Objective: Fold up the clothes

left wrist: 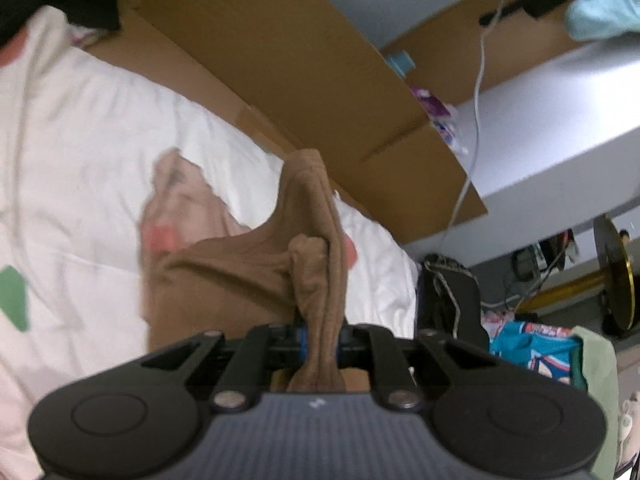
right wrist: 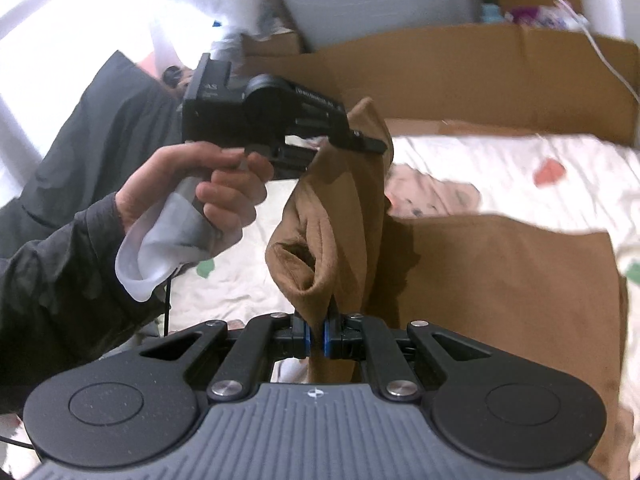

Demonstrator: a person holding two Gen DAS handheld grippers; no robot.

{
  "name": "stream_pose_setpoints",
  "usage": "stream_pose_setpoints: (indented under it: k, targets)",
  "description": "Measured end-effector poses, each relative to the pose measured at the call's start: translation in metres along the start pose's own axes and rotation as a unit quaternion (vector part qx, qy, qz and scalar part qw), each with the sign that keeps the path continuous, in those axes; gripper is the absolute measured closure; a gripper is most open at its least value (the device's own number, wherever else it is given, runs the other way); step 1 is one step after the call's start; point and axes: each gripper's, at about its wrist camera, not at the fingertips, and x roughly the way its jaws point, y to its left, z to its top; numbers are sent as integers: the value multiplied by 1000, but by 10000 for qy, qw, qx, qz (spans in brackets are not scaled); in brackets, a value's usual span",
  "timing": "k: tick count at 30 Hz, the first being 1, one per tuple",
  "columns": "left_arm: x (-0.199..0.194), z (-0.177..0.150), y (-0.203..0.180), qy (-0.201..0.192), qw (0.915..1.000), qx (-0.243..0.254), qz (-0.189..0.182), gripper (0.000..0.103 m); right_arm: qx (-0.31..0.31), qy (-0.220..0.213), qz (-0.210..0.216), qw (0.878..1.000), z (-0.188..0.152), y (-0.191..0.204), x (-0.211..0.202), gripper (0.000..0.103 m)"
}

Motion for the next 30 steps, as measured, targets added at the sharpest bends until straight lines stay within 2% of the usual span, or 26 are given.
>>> stream_pose_setpoints:
  k: [12, 16, 20, 23, 27, 30]
  targets:
    - [72, -44, -52, 447, 9987, 232, -8, 91, 774, -38, -147, 9969, -40, -66, -34, 99]
    - [102, -60, -65, 609, 9976, 325, 76, 91, 825, -97, -237, 9963, -56, -93, -41, 99]
    - [131, -76, -75, 776, 9961, 342, 254, 91, 717, -161, -338, 9967, -71, -117, -48, 99]
    - [149, -85, -87, 902, 9936, 556, 402, 91, 696, -252, -394, 9965, -90, -134, -49, 99]
    - [175, -99, -96, 1149, 9873, 897, 631, 89, 1217, -176, -567, 9908, -116, -158, -47, 99]
    - [191, -107, -95, 1283, 9846, 924, 745, 89, 1611, -64, -719, 9843, -127, -173, -45, 96]
